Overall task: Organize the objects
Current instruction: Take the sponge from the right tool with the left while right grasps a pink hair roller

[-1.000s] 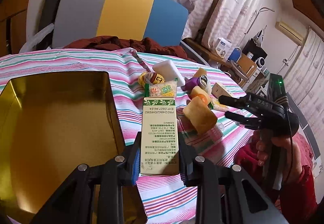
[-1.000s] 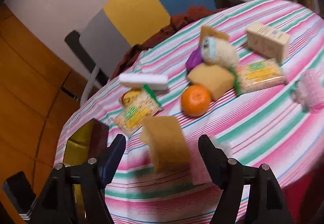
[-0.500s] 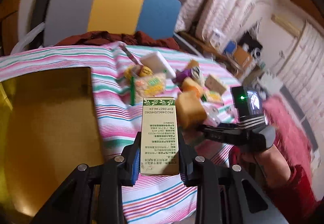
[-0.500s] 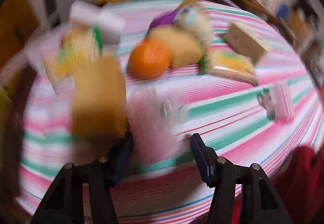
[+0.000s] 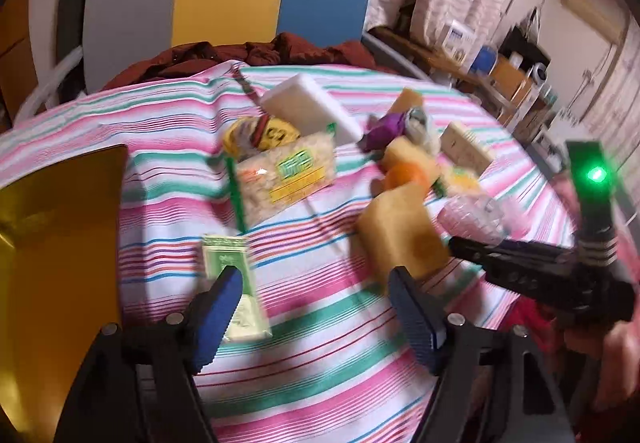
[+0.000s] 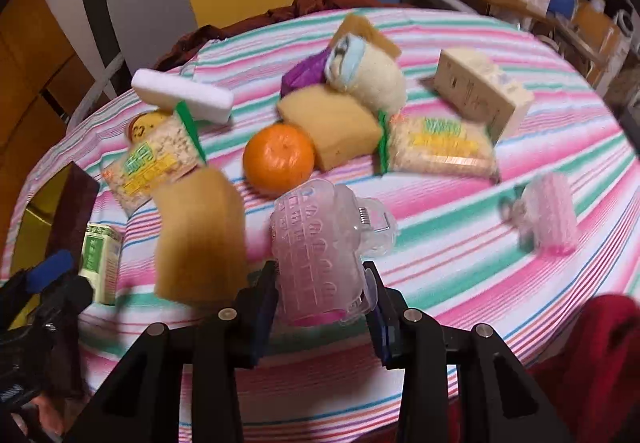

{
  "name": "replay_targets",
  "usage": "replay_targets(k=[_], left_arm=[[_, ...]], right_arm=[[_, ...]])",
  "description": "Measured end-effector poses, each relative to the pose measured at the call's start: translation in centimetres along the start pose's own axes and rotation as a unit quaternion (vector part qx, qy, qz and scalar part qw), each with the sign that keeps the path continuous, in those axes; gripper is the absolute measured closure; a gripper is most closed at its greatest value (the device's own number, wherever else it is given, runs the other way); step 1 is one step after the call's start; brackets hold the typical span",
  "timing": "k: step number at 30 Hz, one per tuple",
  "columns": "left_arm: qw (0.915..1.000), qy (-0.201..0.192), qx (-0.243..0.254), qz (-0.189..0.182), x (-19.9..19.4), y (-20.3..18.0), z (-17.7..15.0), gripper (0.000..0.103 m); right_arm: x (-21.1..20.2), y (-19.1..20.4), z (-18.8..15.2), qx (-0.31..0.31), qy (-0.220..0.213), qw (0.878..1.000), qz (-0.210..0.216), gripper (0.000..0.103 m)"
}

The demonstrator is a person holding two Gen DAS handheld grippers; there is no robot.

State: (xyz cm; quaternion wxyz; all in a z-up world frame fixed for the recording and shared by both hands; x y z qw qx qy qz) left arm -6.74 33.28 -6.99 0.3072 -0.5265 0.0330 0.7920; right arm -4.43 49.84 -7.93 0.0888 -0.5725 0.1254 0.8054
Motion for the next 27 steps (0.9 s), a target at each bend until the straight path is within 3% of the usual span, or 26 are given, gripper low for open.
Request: replay_targets(k=[4,11,16,17,27], left_arm=[[0.9996,0.013,0.007,-0.023,0.9,-2.2,0.8,0.025],[0.9981,0.058,0.021,-0.007,5.1,-6.1,1.7,0.025],[0.9963,0.076,0.037,0.013,8.0,-7.2,1.9,0.029],[0.9962,0.077,0.039,0.012,8.3,-7.1,1.9,0.040],[0.9984,0.038,0.019,-0.038,5.6,-5.6,0.8,0.047]], right_arm=[[-0.1,-1.4,0.6,0.035,-0.018,0.999,0.016,0.062],[-1.8,-3.7,1.6,0.103,-0.073,0.992,0.030,0.065],[-2.4,-3.9,1.9,0.111,-0.081,0.990,0.035,0.067],[-2.5,-3.8,1.8,0.109,-0.081,0.990,0.035,0.067],[-0.7,-4.2,1.8,0.098,-0.051,0.994,-0.012,0.064]])
Point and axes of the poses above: each gripper's, at about its wrist camera, not at the fingertips, and x roughly the way its jaws point, y to its left, z to its top, the point moved 7 cm from there along x, roughly the way its jaws point, and after that the axes turned 10 degrees about y, right-handed, at the moved point
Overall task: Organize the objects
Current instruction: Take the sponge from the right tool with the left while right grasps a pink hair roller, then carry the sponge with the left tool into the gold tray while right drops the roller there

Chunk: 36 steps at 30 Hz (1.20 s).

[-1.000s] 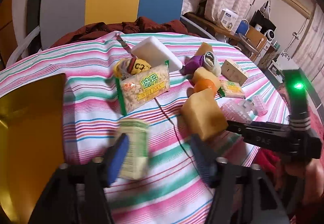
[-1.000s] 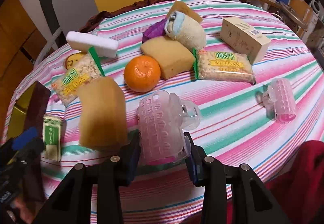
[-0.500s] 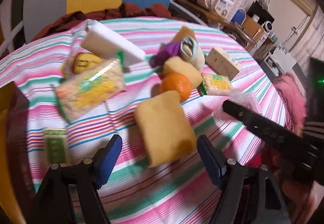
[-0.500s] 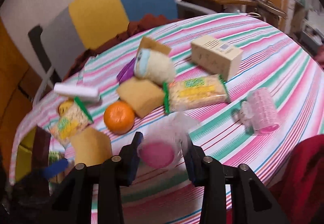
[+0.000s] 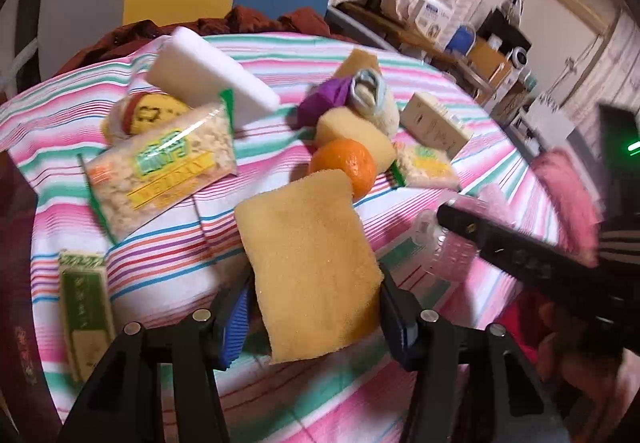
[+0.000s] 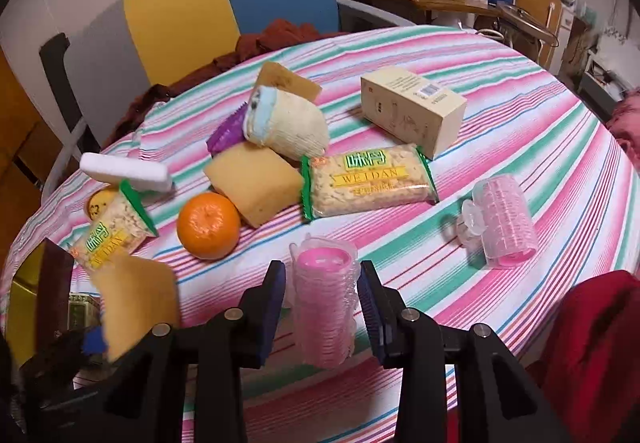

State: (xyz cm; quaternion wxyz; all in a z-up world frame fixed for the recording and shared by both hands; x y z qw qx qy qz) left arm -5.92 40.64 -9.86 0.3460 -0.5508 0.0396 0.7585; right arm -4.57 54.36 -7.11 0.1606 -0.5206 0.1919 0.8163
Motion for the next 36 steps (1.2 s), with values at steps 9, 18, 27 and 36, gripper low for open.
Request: replay_targets(k=[9,18,27,36], left_arm=[[0.9988,-0.041,0.003,-0.026,-5.3,0.8,-1.4,0.047],[0.9974,-0.065,-0.020,-0.026,-10.1,5.0,-3.7,0.047],[0.9939,-0.085,-0.070,0.000,-13.8,11.9,-5.6,0.047],[0.9829,-0.095,-0.151,0.046,-16.2,21.7,-7.7,0.046]], right_arm=[[-2.1,1.3,-0.2,-0.021,-0.048,0.998,0.021,0.071],[-2.9,4.4,-1.9,-0.038,-0.035,0.997,0.058,0.071],[-6.2,14.8,-4.5,-0.106,-0.025,0.983,0.150,0.071],[-6.2,29.3,-7.9,-0.190,0.039,0.949,0.250,0.071]])
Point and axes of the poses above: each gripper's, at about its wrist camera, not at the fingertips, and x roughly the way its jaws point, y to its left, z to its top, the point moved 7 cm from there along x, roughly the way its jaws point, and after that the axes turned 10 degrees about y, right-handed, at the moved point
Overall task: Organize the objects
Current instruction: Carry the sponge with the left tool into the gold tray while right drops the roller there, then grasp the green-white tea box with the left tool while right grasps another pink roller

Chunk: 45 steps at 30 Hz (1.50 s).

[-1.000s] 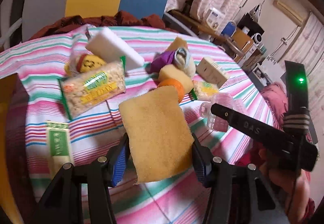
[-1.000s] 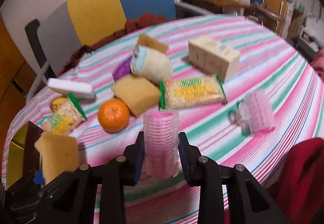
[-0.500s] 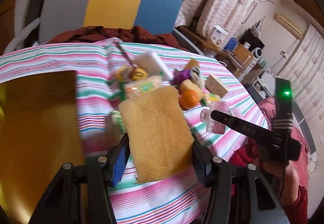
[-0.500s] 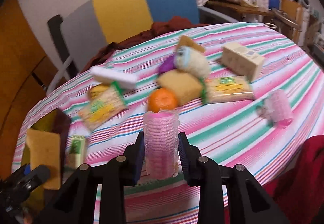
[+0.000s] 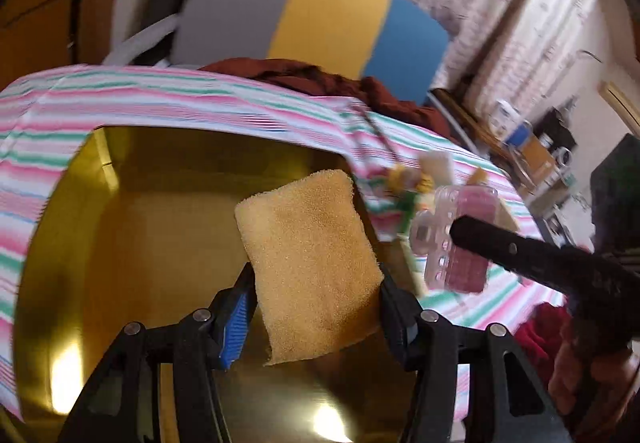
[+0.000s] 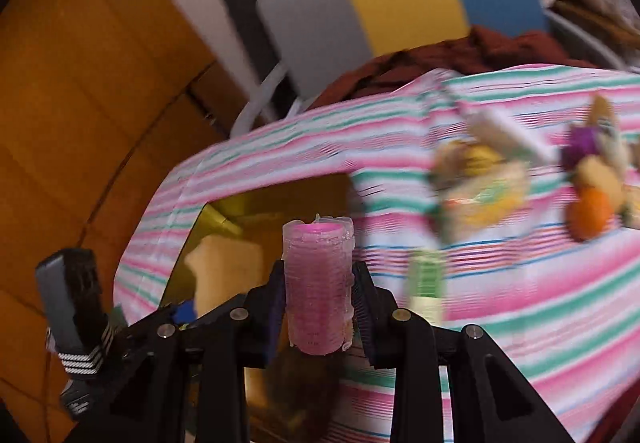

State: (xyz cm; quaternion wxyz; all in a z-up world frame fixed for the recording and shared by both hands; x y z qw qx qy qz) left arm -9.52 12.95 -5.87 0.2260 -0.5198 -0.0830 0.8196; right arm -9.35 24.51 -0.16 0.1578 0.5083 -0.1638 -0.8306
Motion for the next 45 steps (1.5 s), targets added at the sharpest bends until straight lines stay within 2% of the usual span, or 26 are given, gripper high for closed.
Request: replay_targets(k=[4,6,7,8,13,17,18,19,21,22,23,24,29,32,33,35,37,39,43,45], left_arm=[[0.9990,0.011,-0.030,0.033,0.3,4.4,0.7,0.046],[0.9978,0.019,-0.040,0.049,0.5,6.1,1.0,0.045],[0.9970,0.018,-0.048,0.059,0.4,6.9,1.1,0.044],[0.9963,0.016,-0.055,0.064,0.2,7.5,1.2,0.042],[0.9914,0.014,-0.093,0.091,0.0,10.3,1.6,0.038],[0.9876,0.003,-0.120,0.101,-0.5,11.0,1.4,0.034],[0.9872,-0.004,-0.122,0.102,-0.8,10.7,1.2,0.034],[0.9871,-0.010,-0.122,0.103,-1.1,10.4,1.0,0.034],[0.9874,-0.025,-0.120,0.100,-1.6,9.4,0.7,0.034],[0.9878,-0.030,-0.119,0.096,-1.8,8.8,0.7,0.034],[0.9882,-0.034,-0.118,0.091,-2.0,8.5,0.6,0.034],[0.9889,-0.039,-0.117,0.084,-2.2,7.8,0.6,0.034],[0.9935,-0.043,-0.092,0.053,-2.5,3.9,0.5,0.034],[0.9971,-0.039,-0.053,0.038,-2.4,0.5,0.3,0.034],[0.9982,-0.035,-0.037,0.031,-2.2,-0.9,0.2,0.034],[0.9993,-0.031,-0.004,0.021,-1.9,-3.6,0.0,0.034],[0.9990,-0.020,0.035,0.017,-1.2,-6.5,-0.5,0.034],[0.9979,-0.013,0.062,0.013,-0.4,-8.7,-1.1,0.034],[0.9945,0.014,0.103,0.001,1.5,-12.7,-2.2,0.034],[0.9928,0.030,0.116,0.002,2.6,-13.9,-2.5,0.034]], right_arm=[[4.9,3.4,0.4,-0.019,0.037,0.999,0.015,0.070],[7.0,3.9,0.9,-0.014,0.043,0.999,0.011,0.046],[7.9,4.1,1.2,-0.010,0.045,0.999,0.005,0.017],[8.3,4.2,1.4,-0.006,0.038,0.999,-0.007,0.006],[6.9,5.4,1.7,-0.018,0.021,1.000,-0.010,0.004],[2.8,5.3,2.1,-0.053,-0.050,0.994,-0.085,0.001],[1.3,5.2,2.1,-0.069,-0.086,0.987,-0.115,0.000],[-0.6,5.4,2.0,-0.093,-0.134,0.975,-0.151,0.000],[-3.5,5.8,1.2,-0.144,-0.214,0.946,-0.198,0.000],[-4.4,5.8,0.8,-0.162,-0.238,0.931,-0.223,0.000],[-4.8,5.3,0.4,-0.167,-0.237,0.925,-0.245,0.000],[-4.6,4.9,0.1,-0.167,-0.226,0.924,-0.258,0.000],[-3.3,-0.2,-1.5,-0.149,-0.148,0.930,-0.301,0.000],[-3.8,-4.4,-2.4,-0.125,-0.102,0.942,-0.295,0.000],[-4.0,-6.4,-2.6,-0.106,-0.082,0.950,-0.283,0.000],[-4.5,-9.3,-2.9,-0.071,-0.053,0.958,-0.272,0.000],[-5.1,-13.5,-3.1,-0.017,-0.019,0.964,-0.266,0.000],[-6.3,-17.0,-3.3,0.033,-0.010,0.965,-0.259,0.000],[-9.6,-24.8,-3.7,0.149,-0.016,0.962,-0.229,0.000],[-11.7,-28.5,-3.8,0.198,-0.028,0.948,-0.246,0.000]])
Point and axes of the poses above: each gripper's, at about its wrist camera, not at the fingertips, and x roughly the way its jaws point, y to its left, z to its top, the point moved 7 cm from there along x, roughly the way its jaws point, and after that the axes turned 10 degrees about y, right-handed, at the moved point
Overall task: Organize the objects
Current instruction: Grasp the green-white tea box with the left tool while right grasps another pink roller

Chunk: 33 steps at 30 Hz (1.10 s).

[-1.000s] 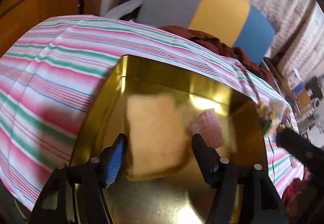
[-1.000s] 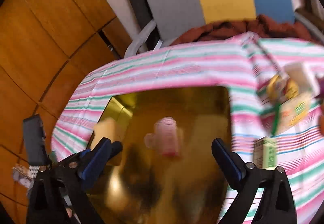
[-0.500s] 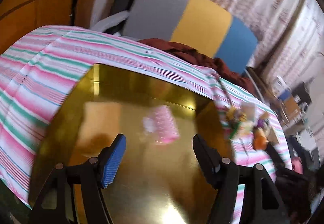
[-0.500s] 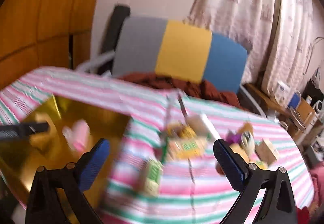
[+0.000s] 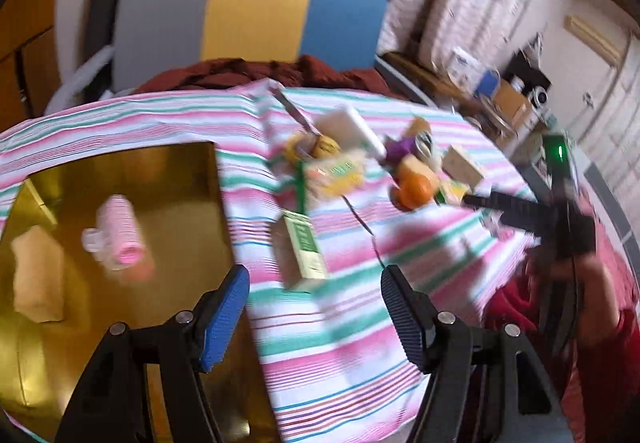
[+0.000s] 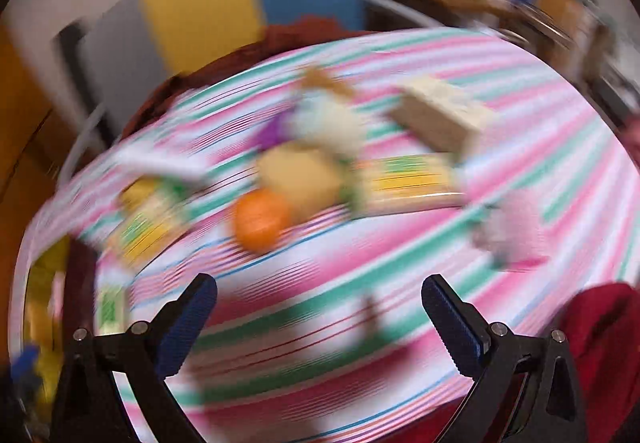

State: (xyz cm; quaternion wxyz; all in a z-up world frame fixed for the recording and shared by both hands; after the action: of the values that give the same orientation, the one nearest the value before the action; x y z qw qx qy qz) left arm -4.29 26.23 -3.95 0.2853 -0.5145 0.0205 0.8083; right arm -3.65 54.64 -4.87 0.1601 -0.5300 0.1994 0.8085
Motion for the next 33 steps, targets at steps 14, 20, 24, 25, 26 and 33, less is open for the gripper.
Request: replay_targets(k=[14,20,24,25,26,33], left_arm=[[0.9969,0.065,0.016,0.043,5.8,-2.1,0.3,0.034],[0.9952,0.075,0.011,0.063,7.4,-1.7,0.7,0.032],[0.9928,0.082,0.024,0.085,8.7,-1.8,0.8,0.027],[0.9922,0.082,0.027,0.089,8.8,-1.8,0.9,0.027],[0.9915,0.082,0.031,0.096,9.0,-1.9,0.9,0.027],[0.9905,0.072,0.029,0.114,9.8,-2.0,1.6,0.022]], right_arm=[[3.0,-16.1,3.4,0.232,0.030,0.972,-0.032,0.000],[4.1,-16.3,3.0,0.238,0.050,0.970,-0.020,0.000],[4.2,-15.9,2.9,0.215,0.055,0.974,-0.041,0.000],[4.3,-15.9,2.8,0.209,0.055,0.975,-0.050,0.000],[4.5,-15.9,2.6,0.204,0.056,0.976,-0.057,0.000],[5.1,-14.4,1.3,0.134,0.074,0.980,-0.126,0.000]])
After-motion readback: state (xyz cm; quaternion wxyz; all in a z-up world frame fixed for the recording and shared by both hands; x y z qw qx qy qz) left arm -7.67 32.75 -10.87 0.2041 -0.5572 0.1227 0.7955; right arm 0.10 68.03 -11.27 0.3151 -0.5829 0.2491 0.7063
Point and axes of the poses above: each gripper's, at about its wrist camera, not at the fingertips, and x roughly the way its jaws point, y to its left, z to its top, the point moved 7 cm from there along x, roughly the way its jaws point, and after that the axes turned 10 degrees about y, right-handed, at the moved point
